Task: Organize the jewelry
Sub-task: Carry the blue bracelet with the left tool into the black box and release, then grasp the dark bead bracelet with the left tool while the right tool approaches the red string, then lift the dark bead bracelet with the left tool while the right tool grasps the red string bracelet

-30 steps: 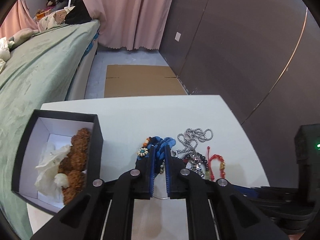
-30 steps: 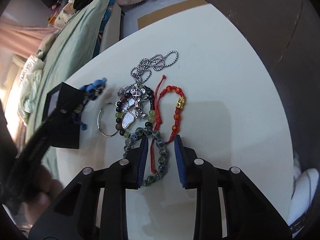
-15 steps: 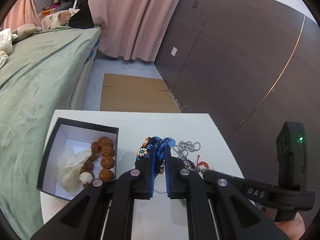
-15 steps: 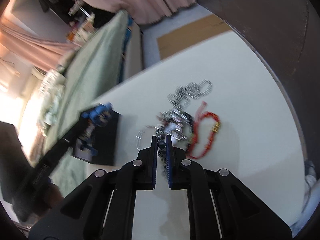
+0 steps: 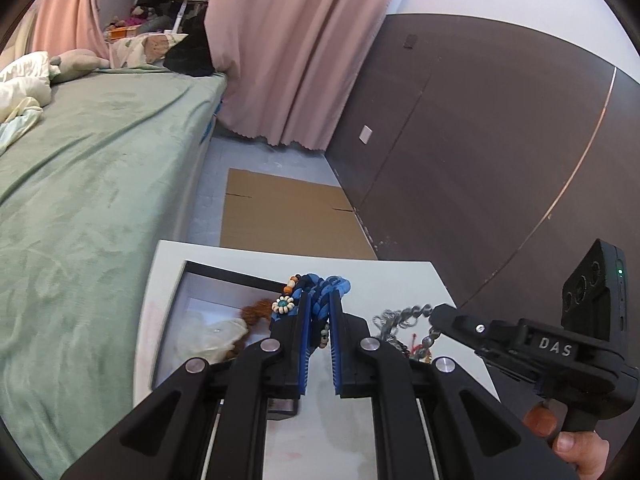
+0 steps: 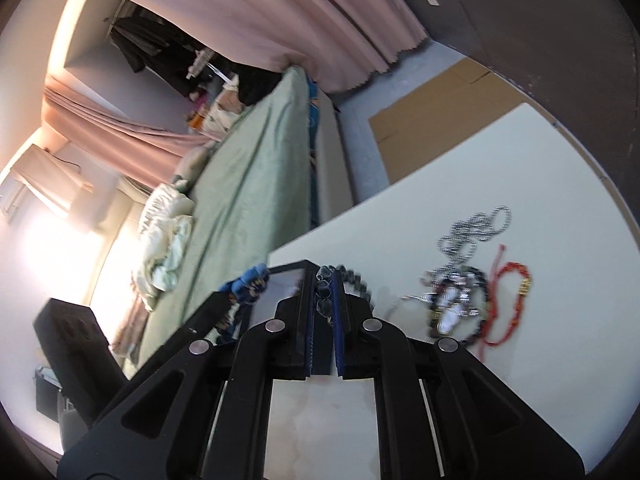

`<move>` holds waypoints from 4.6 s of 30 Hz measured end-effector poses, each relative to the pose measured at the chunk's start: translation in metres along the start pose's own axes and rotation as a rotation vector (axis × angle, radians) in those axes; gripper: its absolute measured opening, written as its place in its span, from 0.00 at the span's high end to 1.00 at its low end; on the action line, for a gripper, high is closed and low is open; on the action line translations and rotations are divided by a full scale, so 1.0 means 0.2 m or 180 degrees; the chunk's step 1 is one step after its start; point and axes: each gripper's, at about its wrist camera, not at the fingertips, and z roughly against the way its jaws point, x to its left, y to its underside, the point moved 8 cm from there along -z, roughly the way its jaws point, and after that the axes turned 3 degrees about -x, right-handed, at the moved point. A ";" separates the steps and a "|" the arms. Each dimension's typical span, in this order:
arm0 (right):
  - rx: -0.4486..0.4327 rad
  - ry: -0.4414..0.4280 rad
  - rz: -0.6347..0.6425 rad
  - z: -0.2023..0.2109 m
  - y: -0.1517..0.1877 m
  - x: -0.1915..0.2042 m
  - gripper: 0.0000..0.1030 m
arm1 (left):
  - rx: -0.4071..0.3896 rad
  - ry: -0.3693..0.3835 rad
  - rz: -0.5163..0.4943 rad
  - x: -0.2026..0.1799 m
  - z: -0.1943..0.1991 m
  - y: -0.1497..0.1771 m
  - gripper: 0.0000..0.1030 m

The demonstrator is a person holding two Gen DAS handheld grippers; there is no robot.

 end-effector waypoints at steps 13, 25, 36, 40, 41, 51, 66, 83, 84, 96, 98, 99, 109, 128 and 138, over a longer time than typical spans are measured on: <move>-0.0176 -0.0469 0.0054 -0.06 0.01 0.25 0.91 | -0.0088 -0.0150 0.0294 0.24 0.11 -0.04 0.47; -0.0094 -0.0653 0.0177 -0.18 0.08 0.38 0.91 | -0.0313 -0.0272 0.0509 0.38 0.23 -0.12 0.16; 0.0162 -0.0686 0.0215 -0.31 0.17 0.43 0.54 | -0.0283 -0.0312 0.0613 0.43 0.22 -0.12 0.13; 0.0048 -0.0538 0.0275 -0.27 0.15 0.39 0.39 | -0.0289 -0.0306 0.0618 0.44 0.22 -0.12 0.12; 0.0043 -0.0514 0.0275 -0.26 0.14 0.38 0.38 | -0.0288 -0.0305 0.0608 0.43 0.22 -0.12 0.12; -0.0089 -0.0227 0.0162 -0.14 0.03 0.17 0.37 | -0.0272 -0.0294 0.0583 0.42 0.22 -0.11 0.11; -0.0005 0.0392 -0.0077 0.04 -0.04 -0.18 0.36 | -0.0154 -0.0193 0.0408 0.24 0.11 -0.07 0.11; 0.0262 0.0691 -0.0328 0.15 -0.01 -0.43 0.36 | 0.0244 0.0161 -0.0157 -0.22 -0.15 0.17 0.35; 0.0271 0.0700 -0.0326 0.15 -0.01 -0.44 0.36 | 0.0284 0.0180 -0.0168 -0.23 -0.17 0.19 0.37; 0.0356 0.0871 -0.0356 0.18 -0.01 -0.54 0.36 | 0.0649 0.0244 -0.0345 -0.38 -0.41 0.41 0.65; 0.0369 0.0895 -0.0402 0.19 -0.01 -0.57 0.36 | 0.0692 0.0234 -0.0369 -0.39 -0.45 0.44 0.67; 0.0375 0.0889 -0.0437 0.19 -0.01 -0.58 0.36 | 0.0714 0.0223 -0.0382 -0.39 -0.47 0.46 0.68; 0.0414 0.0819 -0.0536 0.19 -0.01 -0.61 0.36 | 0.0849 0.0093 -0.0385 -0.37 -0.63 0.53 0.80; 0.0703 0.1463 0.0092 -0.05 0.04 -0.65 0.58 | 0.0580 0.0349 -0.0339 -0.38 -0.42 0.35 0.95; 0.0754 0.1927 0.0859 -0.16 0.11 -0.58 0.92 | 0.0377 0.0446 -0.0155 -0.31 -0.26 0.20 0.95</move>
